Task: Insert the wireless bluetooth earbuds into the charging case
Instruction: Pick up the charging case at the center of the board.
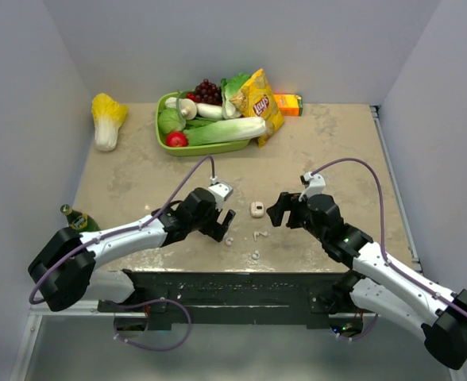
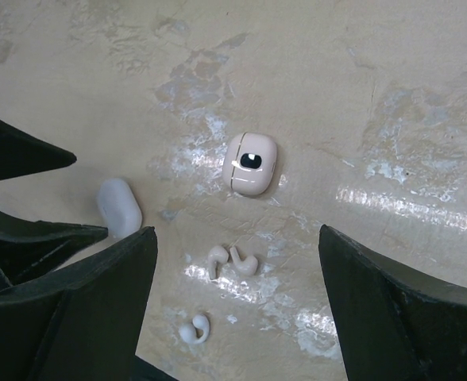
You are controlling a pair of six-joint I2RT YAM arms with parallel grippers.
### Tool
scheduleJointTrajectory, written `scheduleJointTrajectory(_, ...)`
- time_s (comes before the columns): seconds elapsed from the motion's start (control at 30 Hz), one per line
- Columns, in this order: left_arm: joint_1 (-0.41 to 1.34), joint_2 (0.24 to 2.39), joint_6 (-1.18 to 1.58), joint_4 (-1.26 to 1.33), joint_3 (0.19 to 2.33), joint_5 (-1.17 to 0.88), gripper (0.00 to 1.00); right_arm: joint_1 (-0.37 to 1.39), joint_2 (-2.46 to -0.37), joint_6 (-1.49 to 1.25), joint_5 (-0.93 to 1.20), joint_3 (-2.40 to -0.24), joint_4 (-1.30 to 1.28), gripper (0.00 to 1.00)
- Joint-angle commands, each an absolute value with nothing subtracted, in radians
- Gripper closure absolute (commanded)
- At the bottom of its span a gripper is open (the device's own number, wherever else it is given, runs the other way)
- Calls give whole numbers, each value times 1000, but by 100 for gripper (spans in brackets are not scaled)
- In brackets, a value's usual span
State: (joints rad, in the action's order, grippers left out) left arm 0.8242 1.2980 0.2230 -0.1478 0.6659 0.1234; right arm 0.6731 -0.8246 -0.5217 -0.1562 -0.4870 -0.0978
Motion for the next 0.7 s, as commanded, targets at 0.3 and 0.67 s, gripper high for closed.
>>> scheduleJointTrajectory(0.3, 876, 1420, 180, -189, 693, 192, 2, 673, -821, -508, -127, -491, -67, 15)
scheduleJointTrajectory(0.67, 882, 1465, 160, -187, 716, 213, 2, 673, -818, -511, -118, -483, -58, 15)
